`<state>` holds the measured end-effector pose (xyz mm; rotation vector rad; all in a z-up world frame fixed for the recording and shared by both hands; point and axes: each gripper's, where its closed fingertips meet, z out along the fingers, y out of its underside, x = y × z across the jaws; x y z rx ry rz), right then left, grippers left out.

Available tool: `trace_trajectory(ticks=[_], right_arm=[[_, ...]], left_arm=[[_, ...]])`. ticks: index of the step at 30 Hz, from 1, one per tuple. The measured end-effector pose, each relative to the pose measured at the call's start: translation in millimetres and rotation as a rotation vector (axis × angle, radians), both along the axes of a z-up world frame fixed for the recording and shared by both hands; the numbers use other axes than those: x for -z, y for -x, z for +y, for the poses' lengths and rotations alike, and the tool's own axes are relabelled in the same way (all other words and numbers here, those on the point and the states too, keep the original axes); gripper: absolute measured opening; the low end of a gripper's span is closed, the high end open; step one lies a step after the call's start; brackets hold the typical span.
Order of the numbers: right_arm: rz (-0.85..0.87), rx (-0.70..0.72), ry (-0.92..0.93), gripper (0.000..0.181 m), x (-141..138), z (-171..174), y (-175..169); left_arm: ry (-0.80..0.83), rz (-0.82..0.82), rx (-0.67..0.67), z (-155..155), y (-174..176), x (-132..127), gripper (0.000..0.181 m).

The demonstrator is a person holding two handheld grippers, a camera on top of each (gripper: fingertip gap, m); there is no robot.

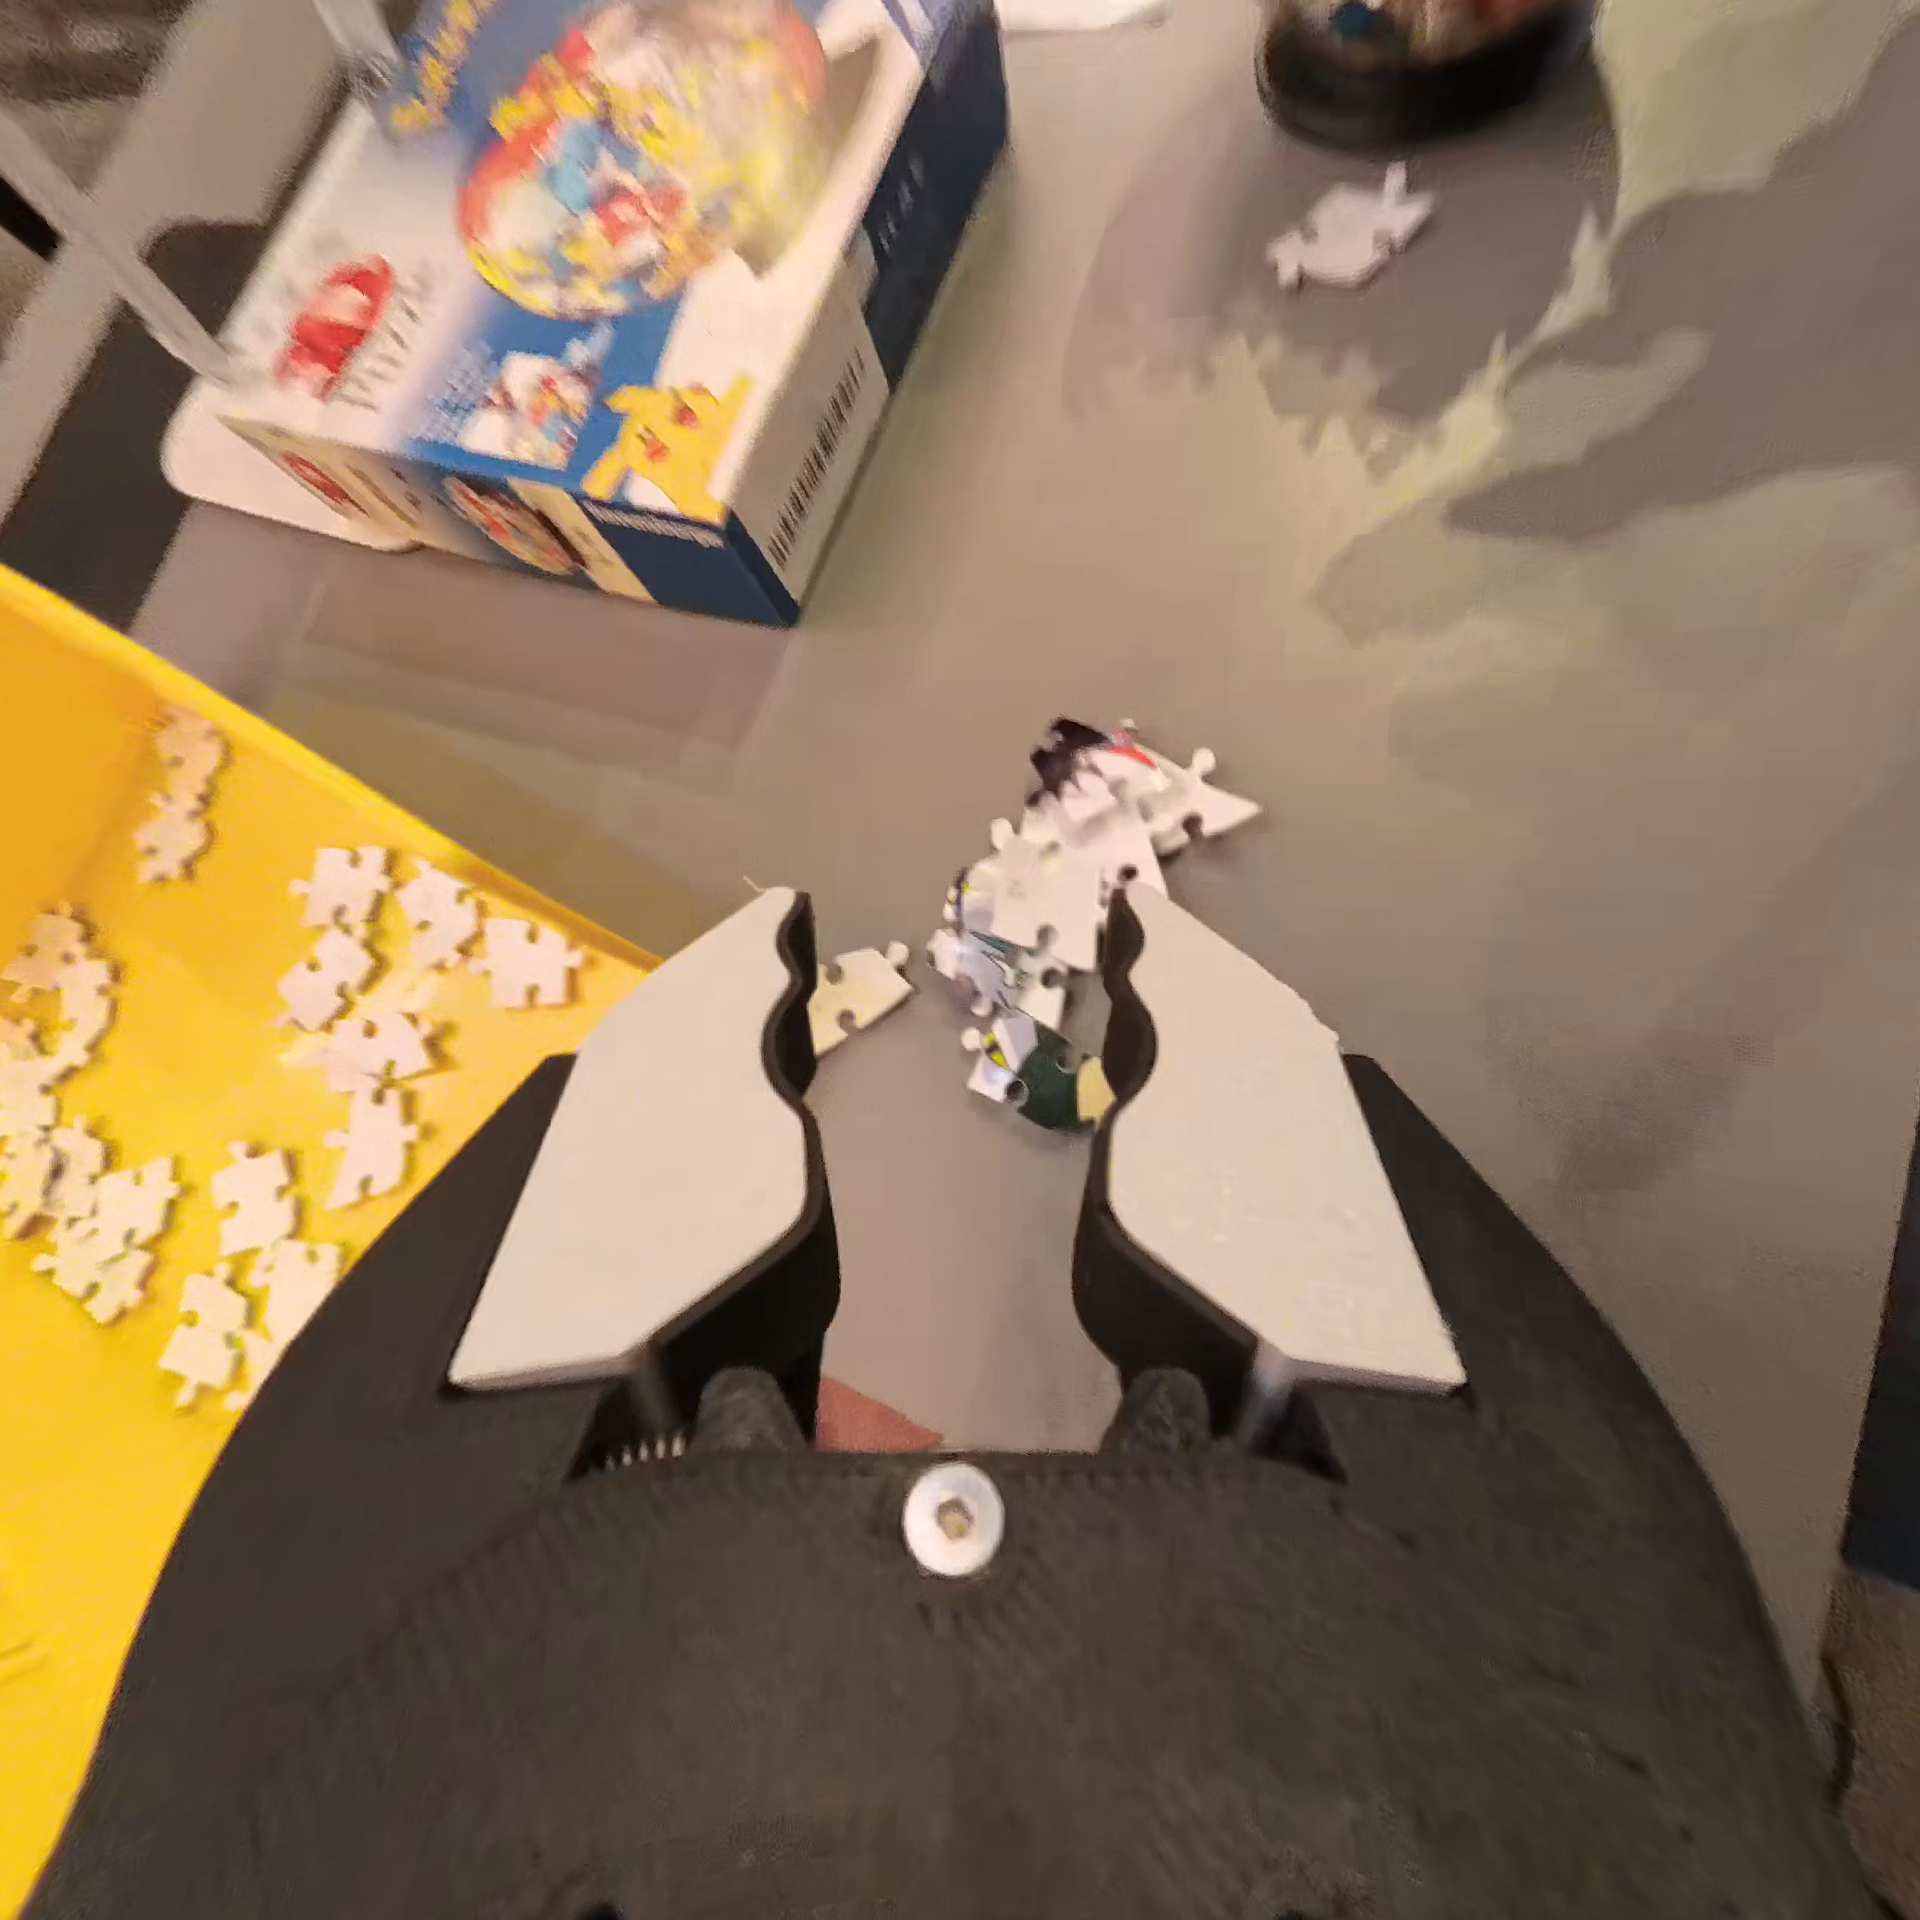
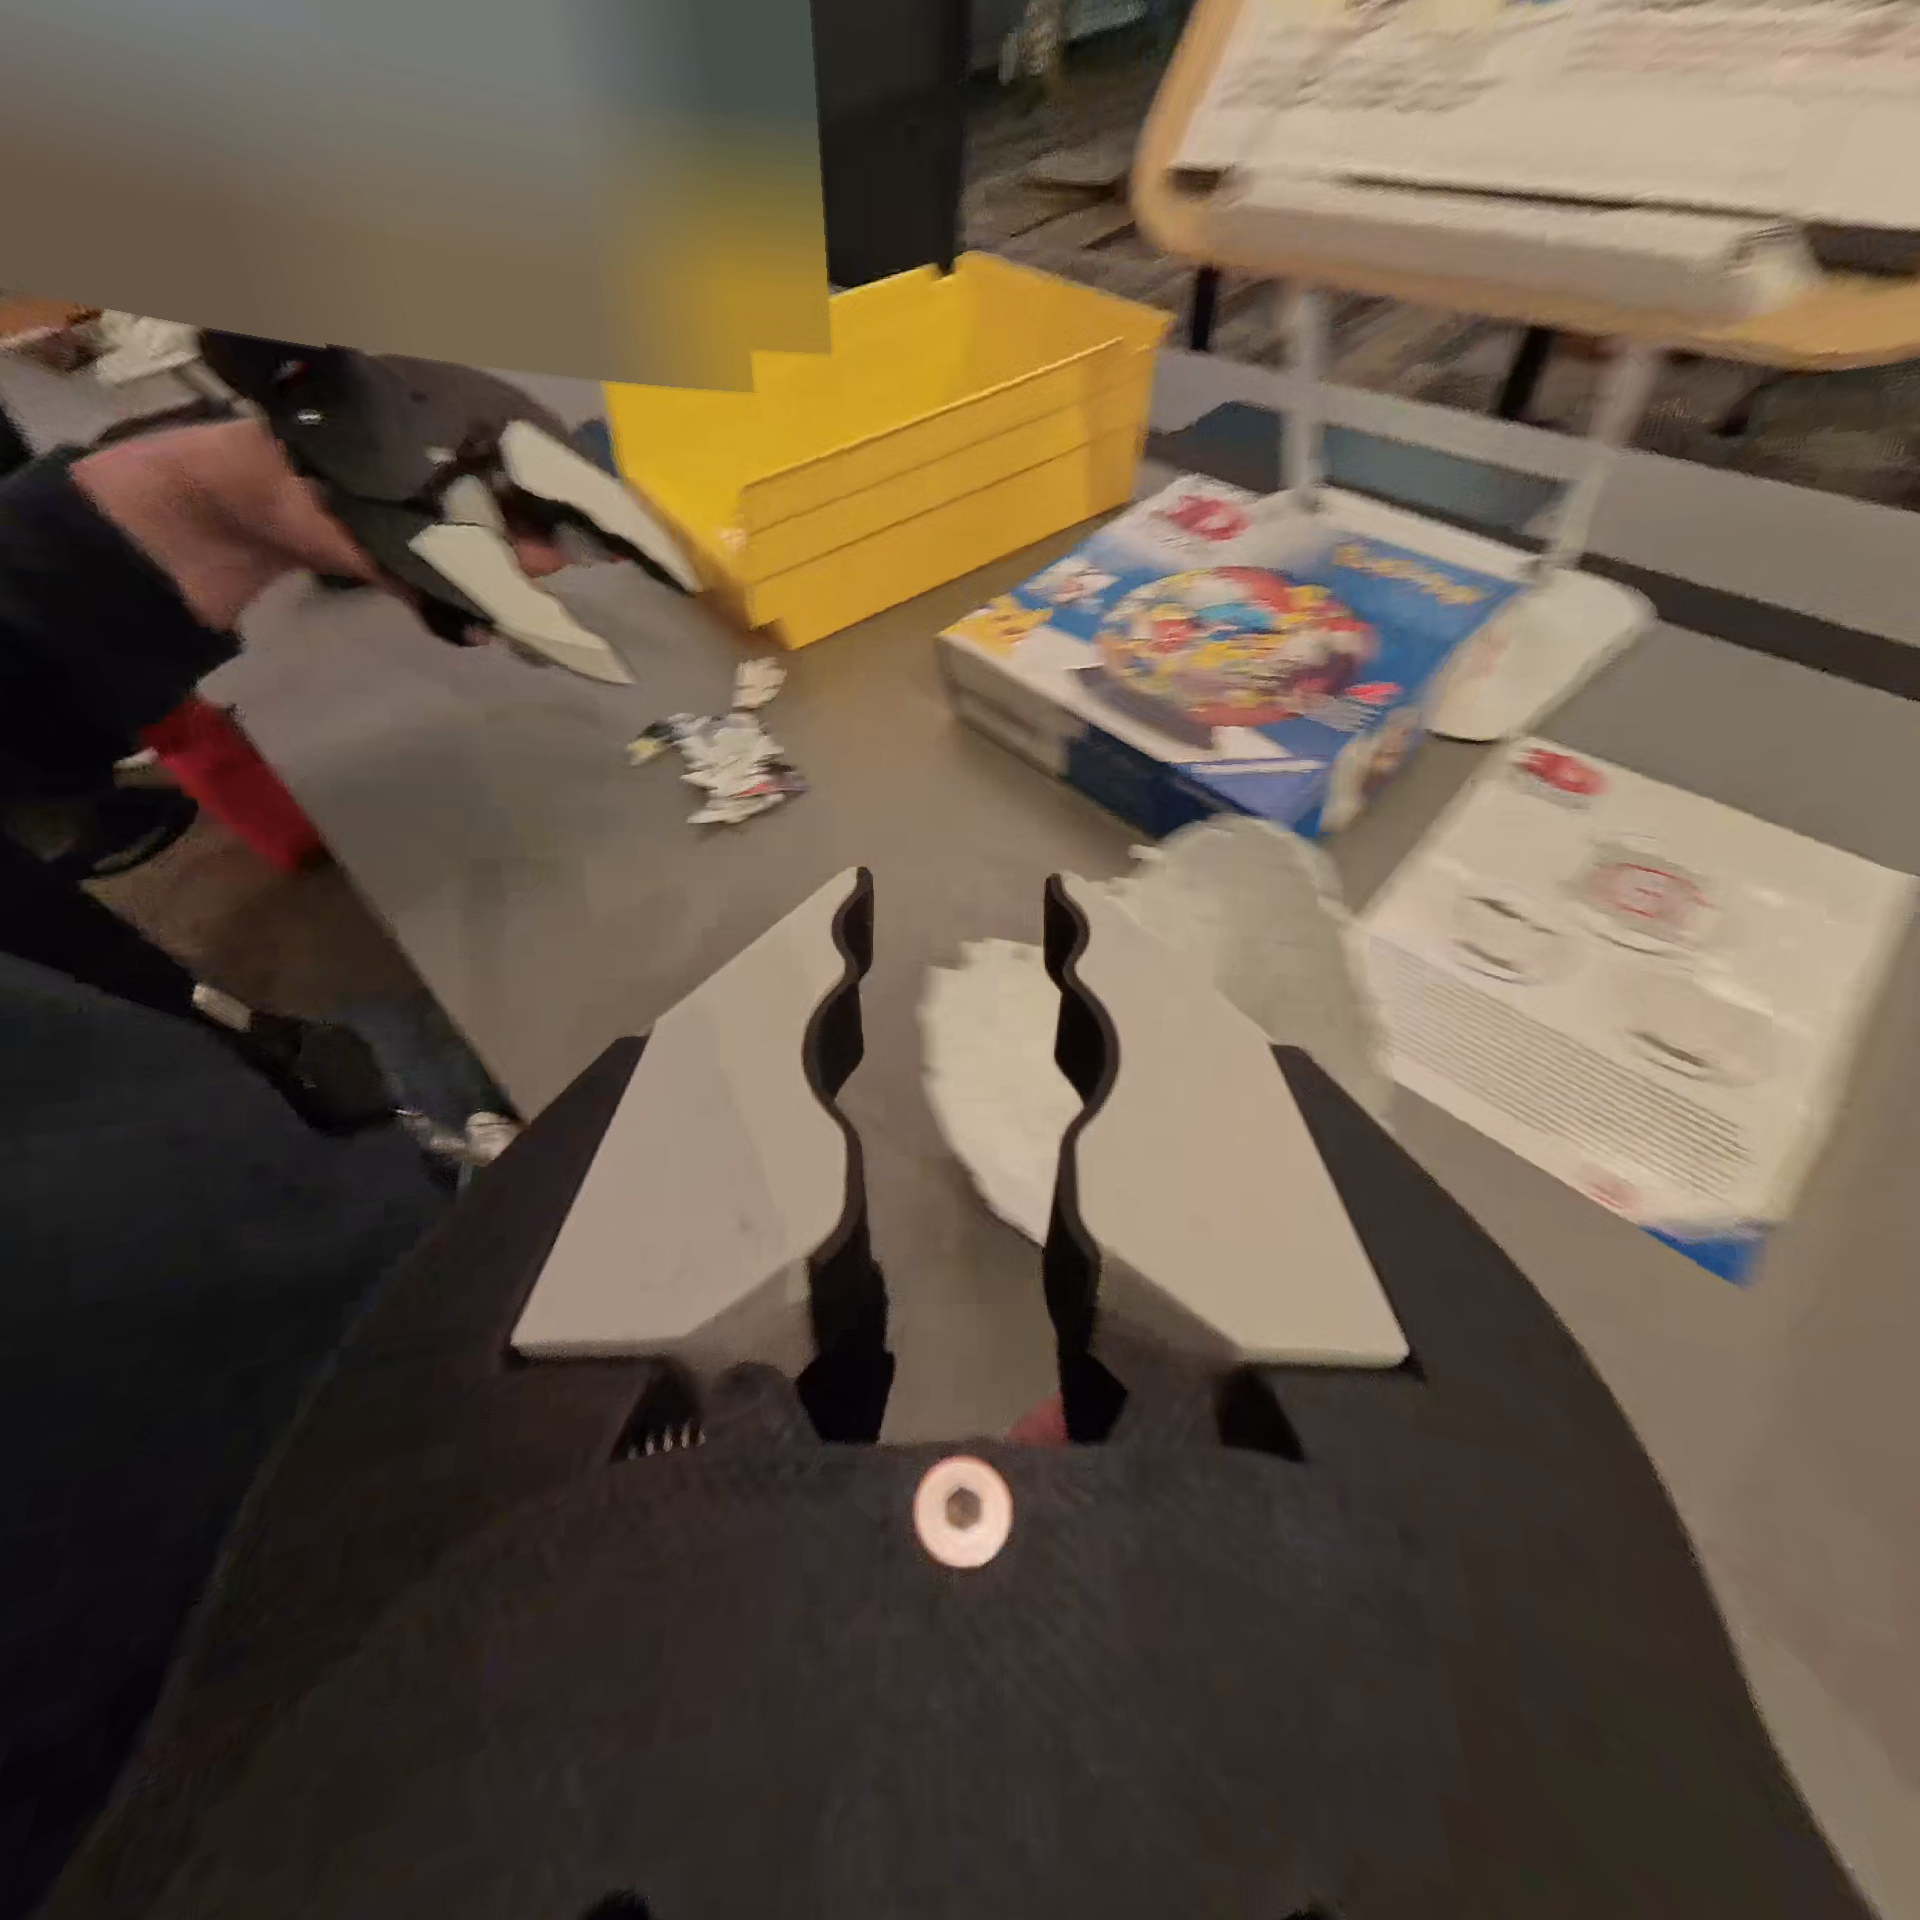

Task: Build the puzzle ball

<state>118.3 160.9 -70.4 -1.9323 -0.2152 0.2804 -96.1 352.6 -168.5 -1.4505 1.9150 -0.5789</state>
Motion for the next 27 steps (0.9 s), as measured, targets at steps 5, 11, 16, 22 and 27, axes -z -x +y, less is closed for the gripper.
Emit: trace_trajectory(ticks=[5,11,16,22,27], right_arm=[[-0.18,-0.17,0.159,0.048,57.1,51.5,107.1],[-0.32,-0.201,0.24,0.045,117.2,123.1,161.0],[-0.374,-0.168,0.277,0.041,143.4,158.5,168.9],[-0.344,-0.166,0.315,0.025,153.4,173.9,160.1],[-0.228,-0.18,0.34,0.0,154.8,174.9,162.4]], left_arm=[[0.001,0.075,0.0,-9.4,4.0,34.3,0.053],[0.034,0.075,-0.043,-2.5,12.5,42.6,0.056],[0.079,0.046,-0.098,11.1,20.5,48.1,0.056],[0.123,-0.003,-0.069,8.0,13.9,45.2,0.054],[0.122,0.002,-0.048,0.4,10.2,51.7,0.055]])
